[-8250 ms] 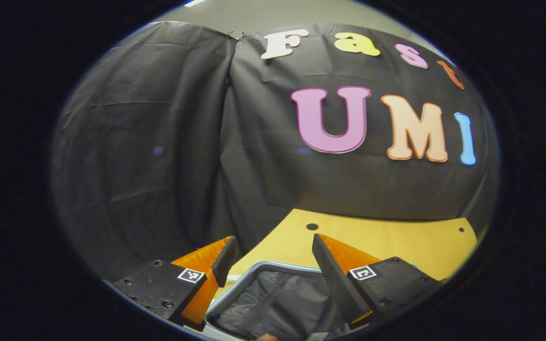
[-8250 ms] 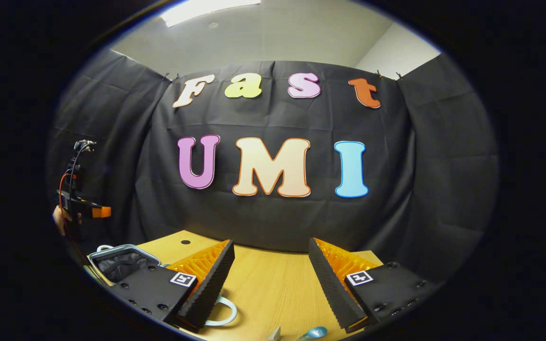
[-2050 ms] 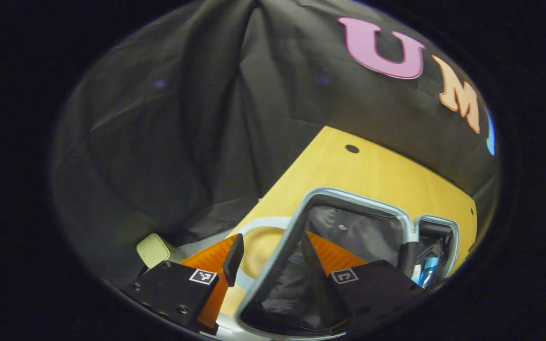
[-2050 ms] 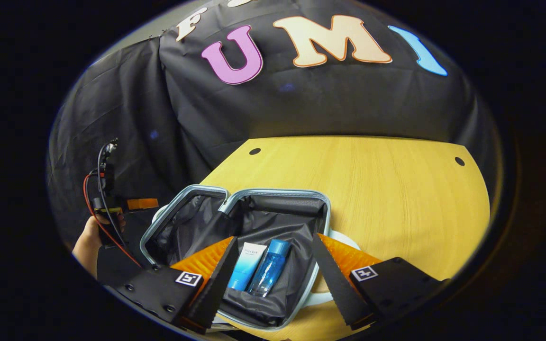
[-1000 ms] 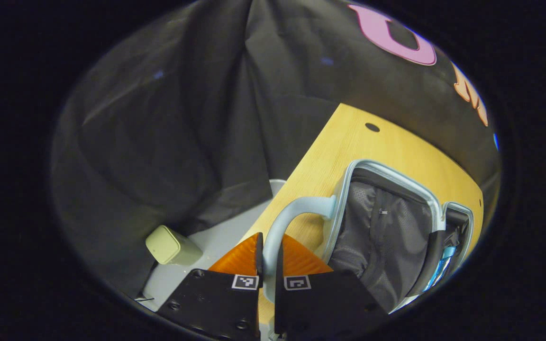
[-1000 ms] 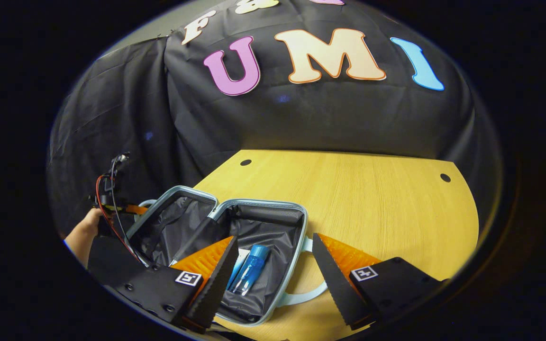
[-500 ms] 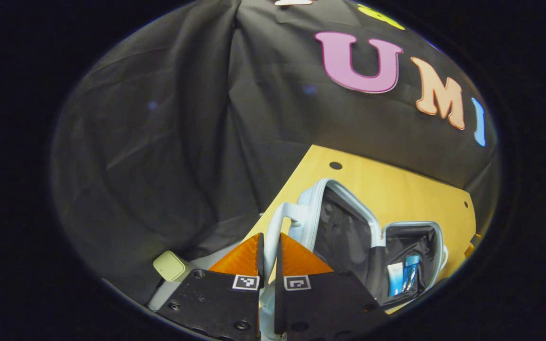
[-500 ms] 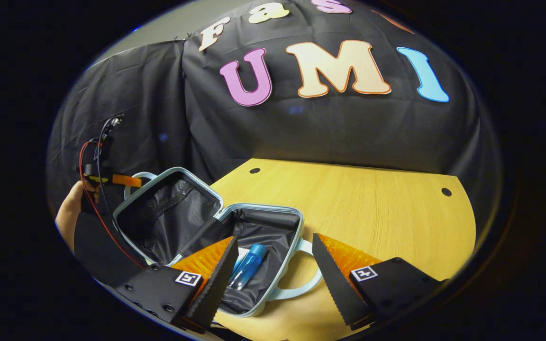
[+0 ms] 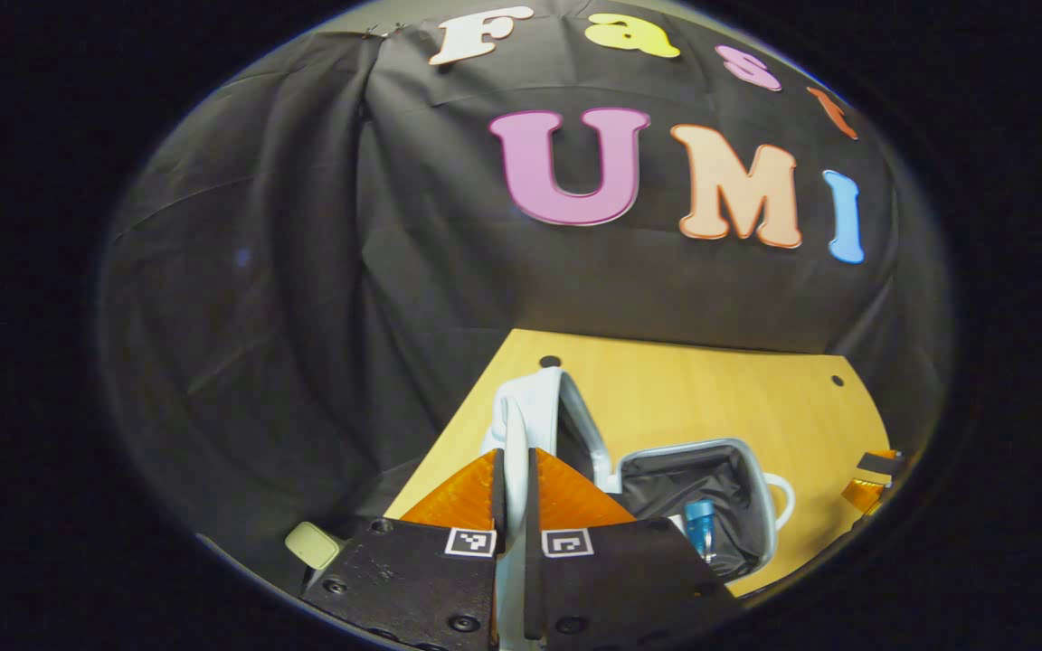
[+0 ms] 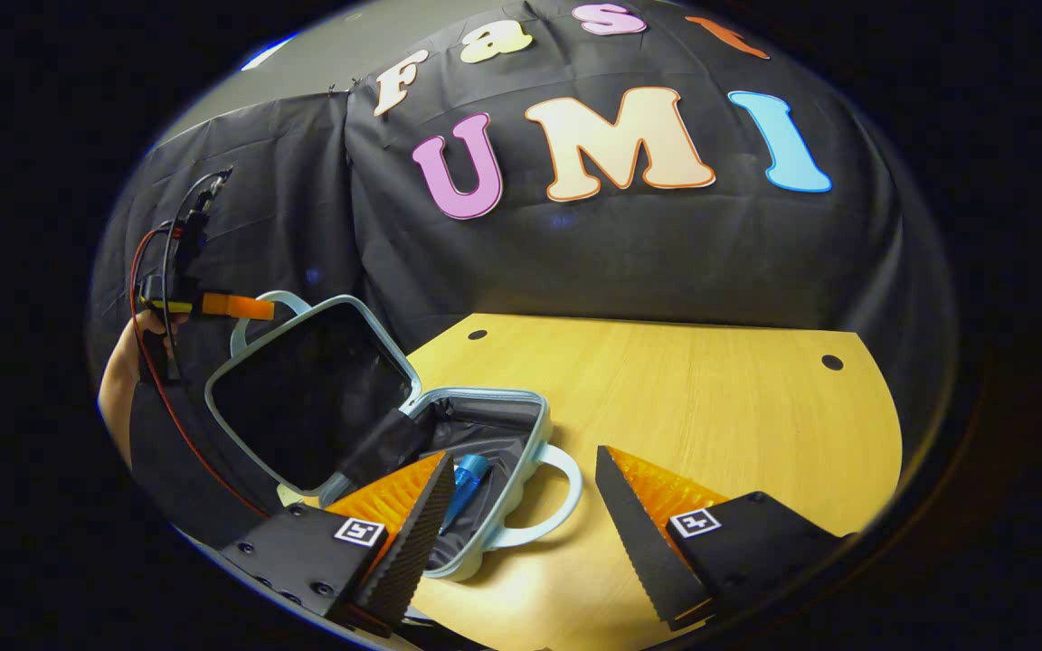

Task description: First open the suitcase, pack the skin care products into it, and then close the suitcase.

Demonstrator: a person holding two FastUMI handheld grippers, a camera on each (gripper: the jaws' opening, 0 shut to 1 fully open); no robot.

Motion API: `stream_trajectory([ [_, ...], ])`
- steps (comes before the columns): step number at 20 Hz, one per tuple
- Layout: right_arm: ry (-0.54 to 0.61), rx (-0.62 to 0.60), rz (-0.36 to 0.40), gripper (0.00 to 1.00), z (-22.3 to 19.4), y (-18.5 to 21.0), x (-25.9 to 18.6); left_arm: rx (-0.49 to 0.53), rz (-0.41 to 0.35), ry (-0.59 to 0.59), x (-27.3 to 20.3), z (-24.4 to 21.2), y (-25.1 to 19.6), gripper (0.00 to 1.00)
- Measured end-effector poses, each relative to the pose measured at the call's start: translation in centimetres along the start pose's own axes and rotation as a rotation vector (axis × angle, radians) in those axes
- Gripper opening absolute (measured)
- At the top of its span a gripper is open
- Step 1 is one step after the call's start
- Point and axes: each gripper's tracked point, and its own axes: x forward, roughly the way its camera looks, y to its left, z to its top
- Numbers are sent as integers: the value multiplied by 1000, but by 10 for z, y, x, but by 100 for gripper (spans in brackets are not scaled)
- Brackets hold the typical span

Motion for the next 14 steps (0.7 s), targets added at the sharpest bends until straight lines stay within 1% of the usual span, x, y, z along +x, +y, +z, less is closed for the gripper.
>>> stream_trajectory([
  [4, -10, 9, -10, 98, 1, -15, -15, 37, -84, -17, -4, 7, -54, 4],
  [12, -36, 20, -74, 98, 6, -49, -43, 45, -313, 4, -5, 3, -165, 5],
  [14, -42, 18, -94, 98, 7, -64, -50, 46, -367, 22, -6, -3, -191, 5],
])
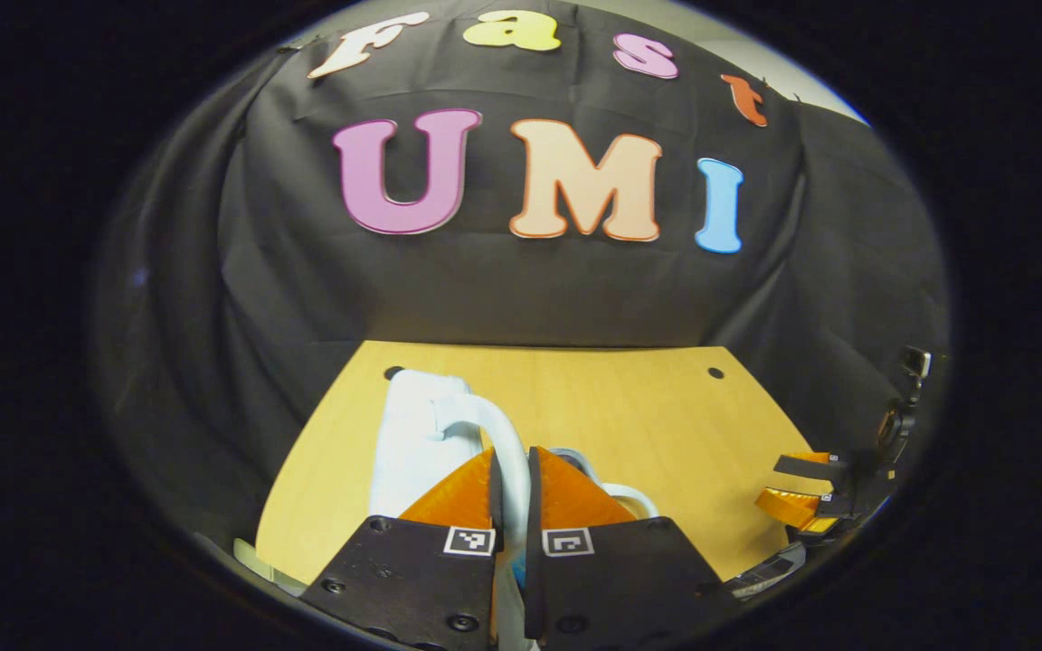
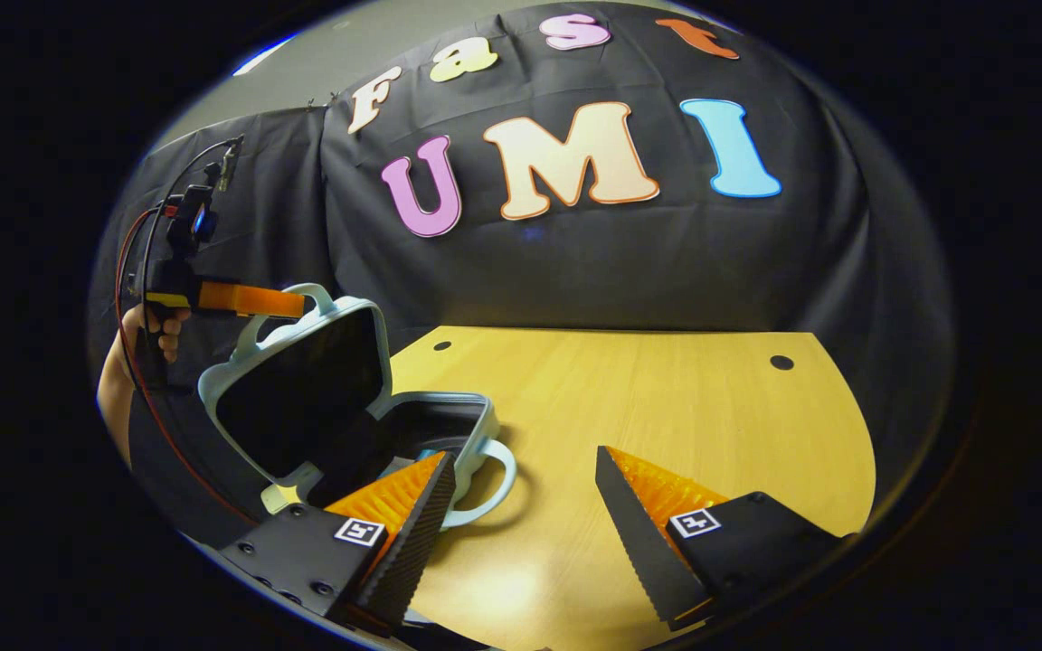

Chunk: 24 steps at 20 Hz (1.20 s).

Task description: First open the suitcase, pack the skin care products into it, and then close the suitcase.

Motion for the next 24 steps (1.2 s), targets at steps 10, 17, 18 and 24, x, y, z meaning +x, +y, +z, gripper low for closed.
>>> stream_trajectory([
  [10, -25, 8, -75, 98, 8, -47, -35, 5, -138, 129, 46, -51, -88, 6],
  [17, -84, -26, -80, 98, 30, -80, -63, -19, -107, 103, 55, -59, -133, 51],
  [18, -106, -38, -71, 98, 38, -82, -67, -27, -94, 68, 52, -51, -141, 48],
  [24, -310, -118, -56, 98, 110, -87, -96, -70, 28, -190, 22, -7, -167, 95],
])
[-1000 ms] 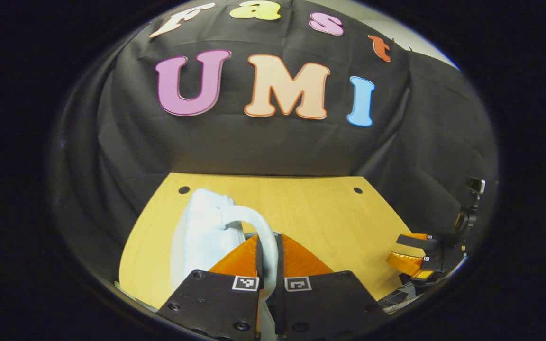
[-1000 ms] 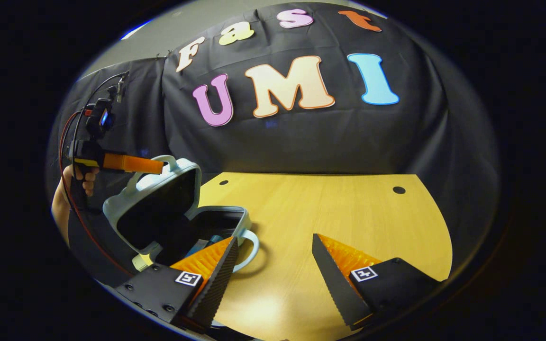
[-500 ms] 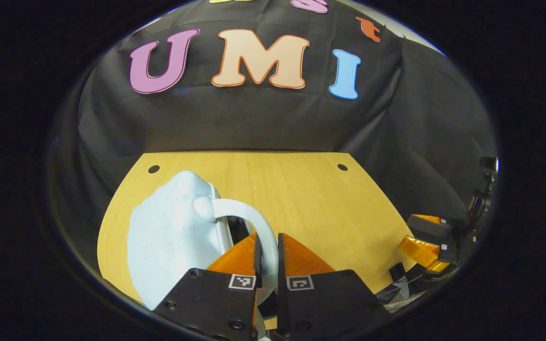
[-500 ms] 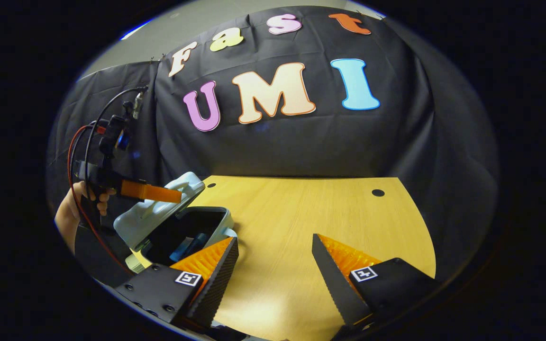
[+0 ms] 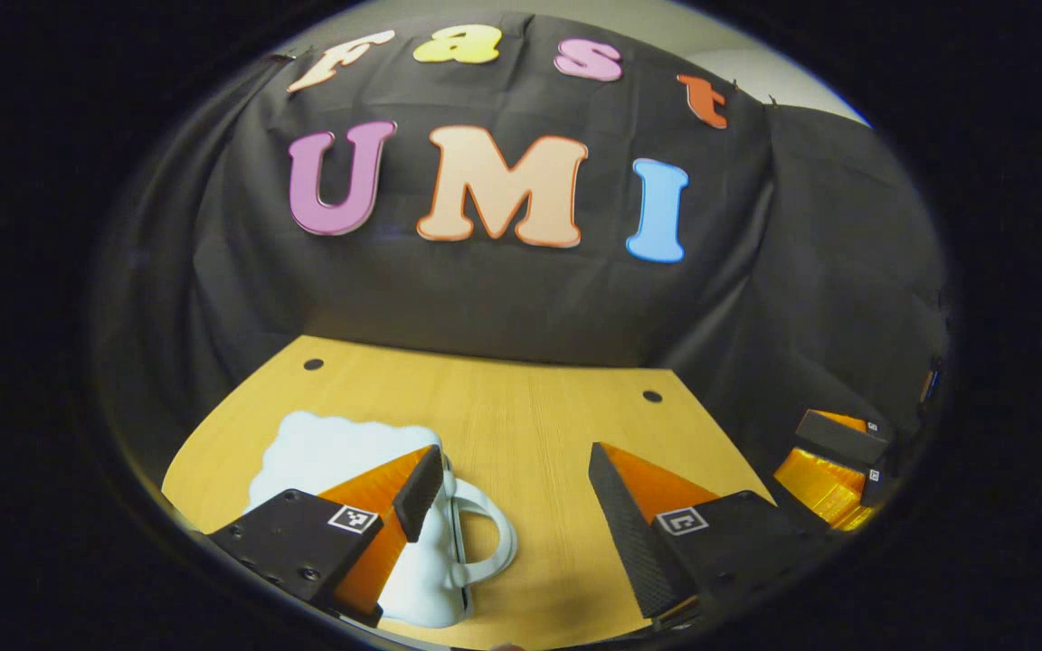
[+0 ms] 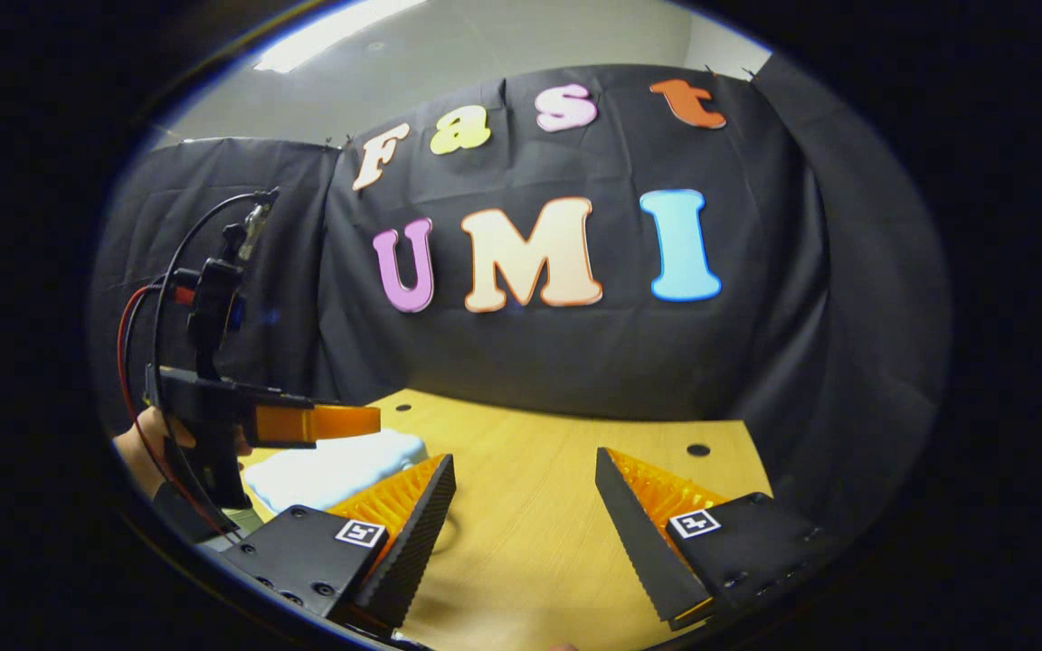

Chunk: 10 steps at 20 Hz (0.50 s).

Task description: First open the suitcase, pack the skin care products into it, and then close the suitcase.

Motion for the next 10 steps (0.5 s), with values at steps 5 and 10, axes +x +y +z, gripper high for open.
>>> stream_trajectory([
  [5, -220, -10, -107, 97, 73, -7, -11, -3, 76, -170, -28, 38, 7, 95],
  [10, -286, 6, -144, 98, 97, 16, -15, 58, 103, -217, -44, 56, 34, 95],
])
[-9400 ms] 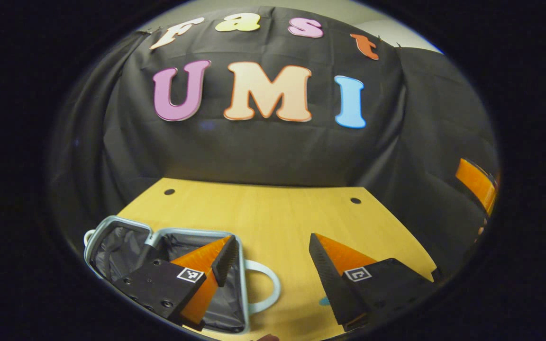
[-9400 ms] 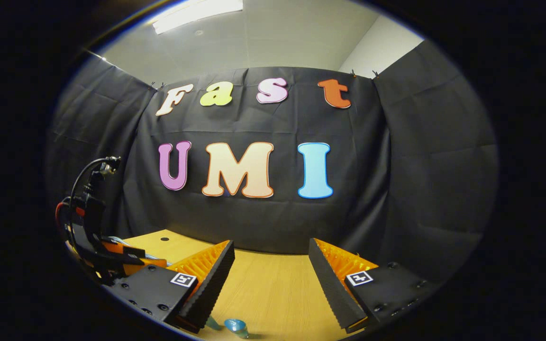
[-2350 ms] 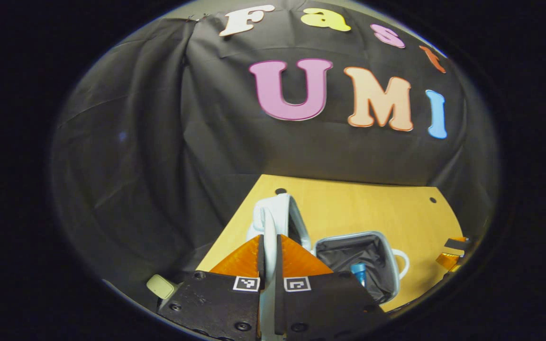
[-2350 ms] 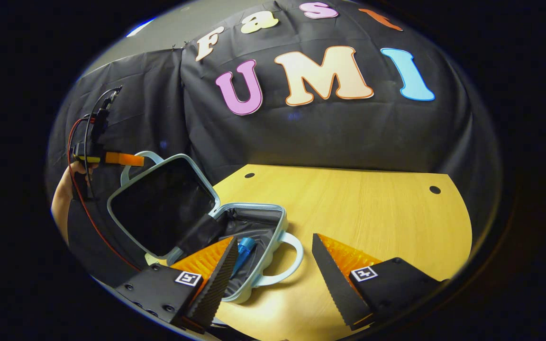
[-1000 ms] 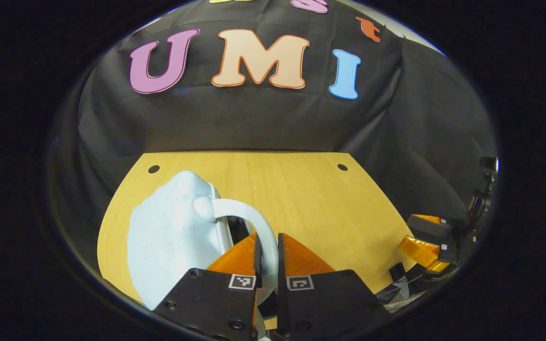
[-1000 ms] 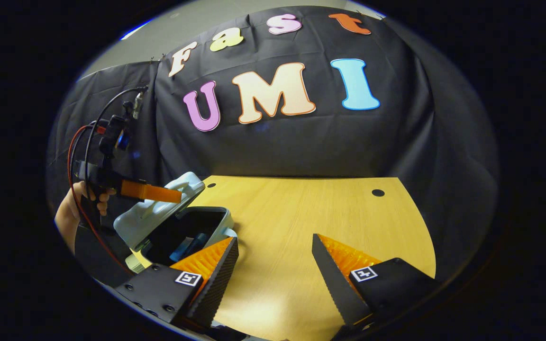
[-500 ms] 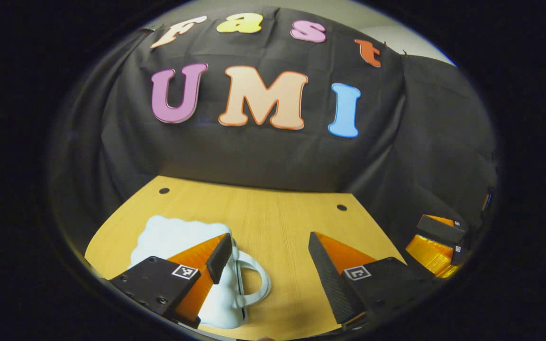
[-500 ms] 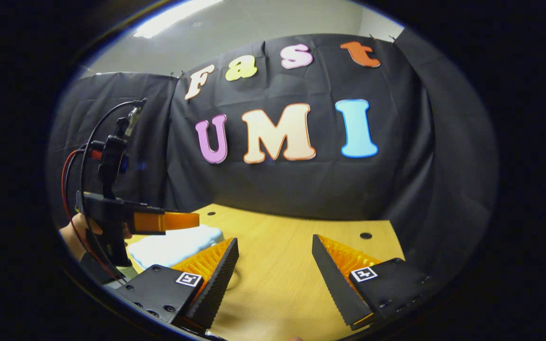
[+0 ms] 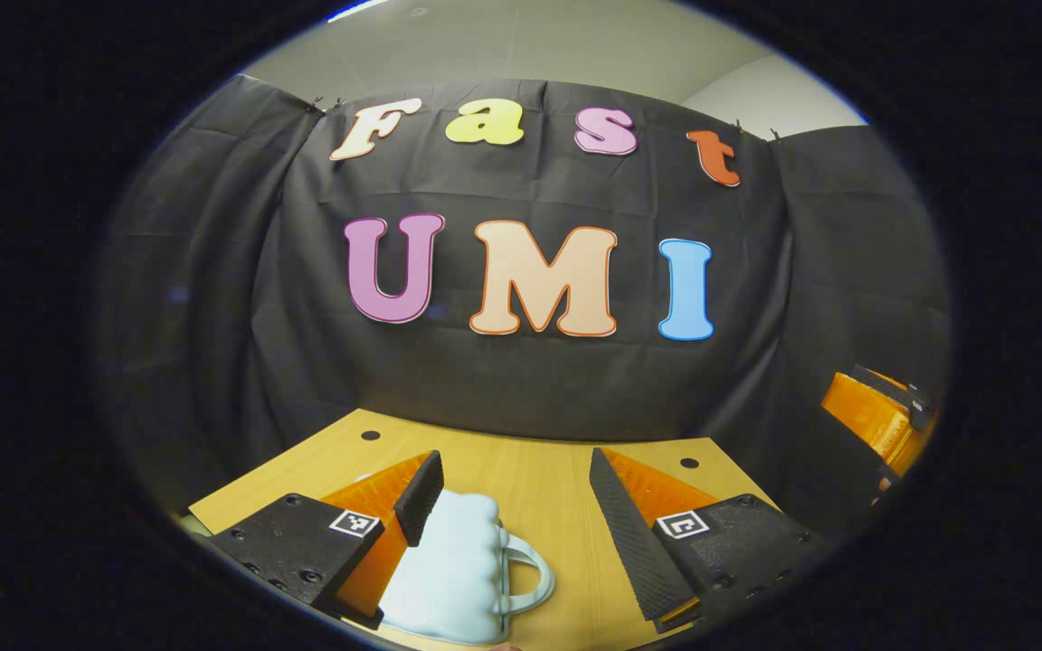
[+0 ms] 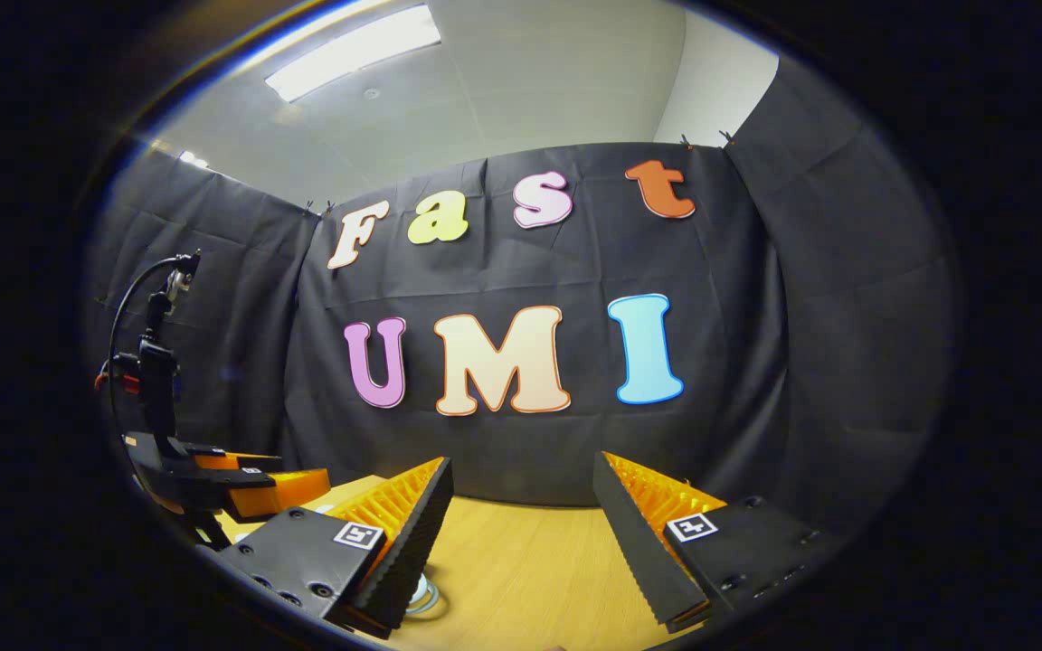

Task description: First open the suitcase, pack the skin care products into it, and then close the suitcase.

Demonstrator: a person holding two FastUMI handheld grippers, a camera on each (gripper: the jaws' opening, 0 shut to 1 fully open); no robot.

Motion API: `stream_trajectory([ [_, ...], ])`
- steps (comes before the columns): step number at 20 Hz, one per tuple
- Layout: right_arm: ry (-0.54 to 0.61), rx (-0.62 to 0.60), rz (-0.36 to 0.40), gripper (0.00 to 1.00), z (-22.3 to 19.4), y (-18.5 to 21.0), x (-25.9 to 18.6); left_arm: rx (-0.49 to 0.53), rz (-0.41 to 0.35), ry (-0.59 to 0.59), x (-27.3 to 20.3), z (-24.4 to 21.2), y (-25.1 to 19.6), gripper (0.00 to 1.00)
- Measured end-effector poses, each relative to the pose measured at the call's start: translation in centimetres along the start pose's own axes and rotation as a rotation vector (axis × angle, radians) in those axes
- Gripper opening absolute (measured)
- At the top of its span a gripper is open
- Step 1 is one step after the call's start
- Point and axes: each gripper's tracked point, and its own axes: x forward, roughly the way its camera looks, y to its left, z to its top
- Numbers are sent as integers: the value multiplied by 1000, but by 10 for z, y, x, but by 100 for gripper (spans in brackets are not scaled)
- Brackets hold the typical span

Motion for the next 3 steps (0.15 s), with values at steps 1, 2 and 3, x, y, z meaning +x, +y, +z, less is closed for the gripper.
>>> stream_trajectory([
  [1, -16, -7, -12, 98, 5, 4, -1, 5, -1, -6, -2, 4, 6, 95],
  [2, -31, -14, -15, 98, 9, 11, -2, 10, 1, -9, -3, 7, 14, 95],
  [3, -49, -22, -10, 94, 13, 21, -5, 9, 2, -15, -4, 8, 20, 95],
])
